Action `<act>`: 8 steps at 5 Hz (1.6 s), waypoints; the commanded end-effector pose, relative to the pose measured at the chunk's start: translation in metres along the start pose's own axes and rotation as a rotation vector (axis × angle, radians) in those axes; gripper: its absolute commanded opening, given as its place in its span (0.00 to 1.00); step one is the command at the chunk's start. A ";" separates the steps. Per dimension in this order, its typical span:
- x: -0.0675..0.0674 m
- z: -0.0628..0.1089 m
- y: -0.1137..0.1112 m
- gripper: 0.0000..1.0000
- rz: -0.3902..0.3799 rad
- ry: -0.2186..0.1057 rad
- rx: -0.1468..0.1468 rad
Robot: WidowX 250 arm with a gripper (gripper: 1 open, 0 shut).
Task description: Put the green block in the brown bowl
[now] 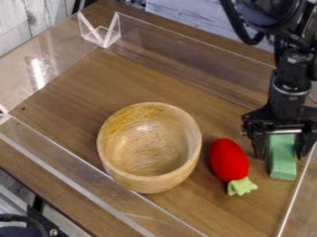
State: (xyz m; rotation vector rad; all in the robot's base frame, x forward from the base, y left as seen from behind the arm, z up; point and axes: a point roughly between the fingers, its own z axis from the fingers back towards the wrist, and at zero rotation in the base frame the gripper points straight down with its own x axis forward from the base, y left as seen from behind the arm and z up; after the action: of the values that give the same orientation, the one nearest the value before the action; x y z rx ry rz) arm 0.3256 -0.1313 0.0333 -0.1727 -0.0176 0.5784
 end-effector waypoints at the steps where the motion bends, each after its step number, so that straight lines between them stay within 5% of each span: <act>1: 0.011 0.027 -0.010 1.00 0.053 -0.084 -0.071; 4: 0.001 0.024 -0.025 1.00 0.140 -0.124 -0.054; 8: -0.001 0.009 -0.029 1.00 0.047 -0.137 -0.042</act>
State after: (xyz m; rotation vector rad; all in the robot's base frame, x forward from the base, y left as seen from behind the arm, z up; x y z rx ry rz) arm 0.3314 -0.1525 0.0296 -0.1390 -0.1143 0.6377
